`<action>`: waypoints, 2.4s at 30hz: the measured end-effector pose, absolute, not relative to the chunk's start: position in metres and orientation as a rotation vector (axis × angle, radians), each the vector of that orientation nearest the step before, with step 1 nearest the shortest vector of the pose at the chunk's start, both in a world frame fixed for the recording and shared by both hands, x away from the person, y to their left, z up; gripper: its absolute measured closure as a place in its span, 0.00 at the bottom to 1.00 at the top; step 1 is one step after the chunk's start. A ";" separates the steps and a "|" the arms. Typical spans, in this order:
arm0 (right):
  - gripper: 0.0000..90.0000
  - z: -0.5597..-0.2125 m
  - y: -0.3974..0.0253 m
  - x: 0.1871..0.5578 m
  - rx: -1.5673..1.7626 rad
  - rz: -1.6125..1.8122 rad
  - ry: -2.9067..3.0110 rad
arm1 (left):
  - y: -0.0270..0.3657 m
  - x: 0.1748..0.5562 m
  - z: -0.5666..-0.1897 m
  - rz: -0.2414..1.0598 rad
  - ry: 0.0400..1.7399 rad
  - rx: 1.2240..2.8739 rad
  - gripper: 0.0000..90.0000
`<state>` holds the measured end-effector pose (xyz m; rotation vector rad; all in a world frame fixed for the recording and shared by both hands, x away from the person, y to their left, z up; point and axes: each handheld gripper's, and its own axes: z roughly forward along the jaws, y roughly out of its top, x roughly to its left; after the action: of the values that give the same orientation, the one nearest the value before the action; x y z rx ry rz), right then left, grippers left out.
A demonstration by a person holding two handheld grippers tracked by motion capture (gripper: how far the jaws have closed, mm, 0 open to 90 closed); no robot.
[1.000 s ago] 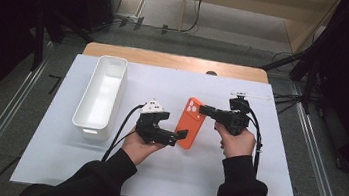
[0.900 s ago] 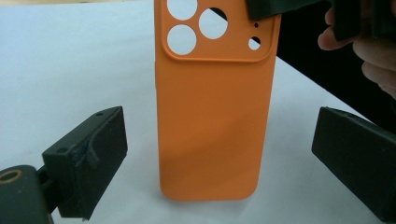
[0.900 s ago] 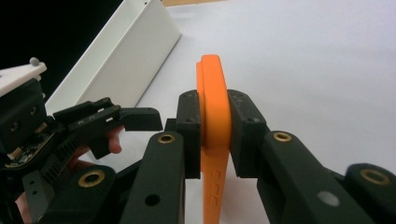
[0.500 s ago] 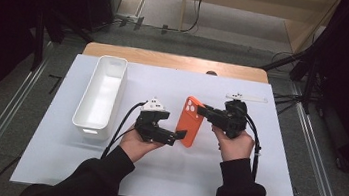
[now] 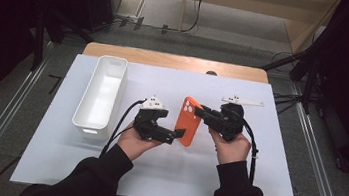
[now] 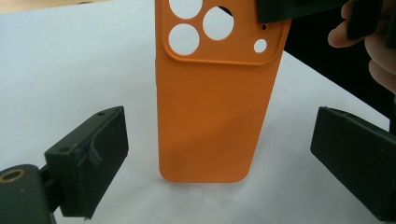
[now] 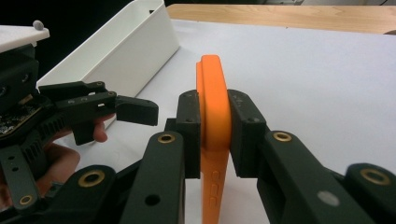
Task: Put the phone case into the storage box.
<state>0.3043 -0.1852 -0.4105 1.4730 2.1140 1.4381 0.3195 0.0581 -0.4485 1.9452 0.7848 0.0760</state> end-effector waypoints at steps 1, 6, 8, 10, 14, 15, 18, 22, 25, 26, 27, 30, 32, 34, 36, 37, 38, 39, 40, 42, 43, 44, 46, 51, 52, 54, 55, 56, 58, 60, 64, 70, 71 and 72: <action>0.83 -0.411 -0.185 0.304 1.474 1.435 2.112 | 0.058 0.320 -0.448 0.078 0.783 1.948 0.05; 0.83 -0.412 -0.184 0.302 1.466 1.448 2.098 | 0.058 0.321 -0.447 0.060 0.782 1.967 0.05; 0.83 -0.411 -0.182 0.299 1.442 1.447 2.080 | 0.058 0.320 -0.447 0.056 0.776 1.973 0.05; 0.83 -0.411 -0.182 0.297 1.436 1.451 2.069 | 0.058 0.321 -0.447 0.051 0.776 1.978 0.05; 0.83 -0.412 -0.182 0.295 1.423 1.452 2.057 | 0.058 0.321 -0.446 0.048 0.769 1.986 0.05; 0.83 -0.412 -0.182 0.295 1.420 1.451 2.051 | 0.059 0.321 -0.446 0.047 0.763 1.992 0.05; 0.83 -0.413 -0.182 0.293 1.415 1.451 2.048 | 0.058 0.320 -0.444 0.059 0.741 2.009 0.05; 0.83 -0.414 -0.181 0.291 1.404 1.442 2.044 | 0.058 0.319 -0.441 0.048 0.722 2.016 0.05; 0.83 -0.415 -0.181 0.290 1.393 1.442 2.040 | 0.059 0.319 -0.439 0.042 0.713 2.027 0.05; 0.83 -0.416 -0.181 0.290 1.389 1.439 2.040 | 0.060 0.319 -0.438 0.037 0.712 2.027 0.05; 0.83 -0.416 -0.181 0.289 1.384 1.433 2.041 | 0.060 0.319 -0.437 0.028 0.711 2.027 0.05; 0.83 -0.417 -0.181 0.288 1.388 1.427 2.044 | 0.061 0.319 -0.434 0.035 0.703 2.034 0.05; 0.83 -0.417 -0.181 0.288 1.392 1.424 2.043 | 0.062 0.320 -0.433 0.032 0.698 2.036 0.05; 0.83 -0.417 -0.180 0.287 1.388 1.423 2.043 | 0.063 0.320 -0.431 0.040 0.696 2.051 0.05; 0.83 -0.417 -0.180 0.287 1.385 1.426 2.040 | 0.063 0.321 -0.429 0.051 0.694 2.063 0.05; 0.83 -0.416 -0.179 0.286 1.386 1.430 2.039 | 0.063 0.321 -0.429 0.053 0.689 2.067 0.05; 0.83 -0.416 -0.179 0.286 1.387 1.431 2.036 | 0.064 0.321 -0.428 0.053 0.684 2.070 0.05; 0.83 -0.416 -0.179 0.286 1.389 1.434 2.035 | 0.063 0.322 -0.427 0.057 0.678 2.074 0.05; 0.83 -0.416 -0.178 0.286 1.392 1.435 2.035 | 0.063 0.322 -0.427 0.065 0.673 2.080 0.05; 0.83 -0.416 -0.177 0.286 1.388 1.440 2.039 | 0.062 0.323 -0.425 0.079 0.660 2.103 0.05; 0.83 -0.416 -0.177 0.286 1.392 1.442 2.039 | 0.062 0.323 -0.424 0.080 0.658 2.106 0.05; 0.83 -0.416 -0.176 0.286 1.393 1.444 2.041 | 0.062 0.323 -0.424 0.080 0.655 2.107 0.05; 0.83 -0.416 -0.175 0.286 1.392 1.440 2.044 | 0.062 0.324 -0.423 0.072 0.653 2.103 0.05; 0.83 -0.416 -0.173 0.286 1.389 1.446 2.047 | 0.063 0.327 -0.421 0.066 0.642 2.098 0.05; 0.83 -0.416 -0.173 0.286 1.390 1.445 2.045 | 0.063 0.327 -0.421 0.073 0.631 2.096 0.05; 0.83 -0.416 -0.173 0.286 1.394 1.447 2.045 | 0.064 0.327 -0.421 0.101 0.632 2.101 0.05; 0.83 -0.416 -0.173 0.286 1.396 1.449 2.045 | 0.064 0.328 -0.420 0.104 0.632 2.093 0.04; 0.83 -0.416 -0.172 0.286 1.398 1.449 2.045 | 0.064 0.328 -0.420 0.096 0.628 2.083 0.04; 0.83 -0.416 -0.172 0.286 1.396 1.450 2.043 | 0.064 0.328 -0.419 0.082 0.612 2.079 0.00; 0.83 -0.416 -0.172 0.285 1.395 1.451 2.044 | 0.063 0.328 -0.418 0.090 0.586 2.082 0.00; 0.83 -0.416 -0.171 0.285 1.398 1.453 2.046 | 0.061 0.328 -0.417 0.105 0.592 2.086 0.00; 0.83 -0.415 -0.170 0.285 1.401 1.459 2.046 | 0.059 0.331 -0.417 0.113 0.611 2.099 0.00; 0.83 -0.415 -0.169 0.285 1.398 1.456 2.045 | 0.058 0.331 -0.417 0.115 0.611 2.105 0.00; 0.83 -0.415 -0.169 0.285 1.399 1.459 2.047 | 0.057 0.332 -0.417 0.117 0.612 2.110 0.00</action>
<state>0.2847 -0.1685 -0.4148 1.3988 2.0469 1.4594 0.3319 0.0574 -0.4169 2.1101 0.6117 0.1175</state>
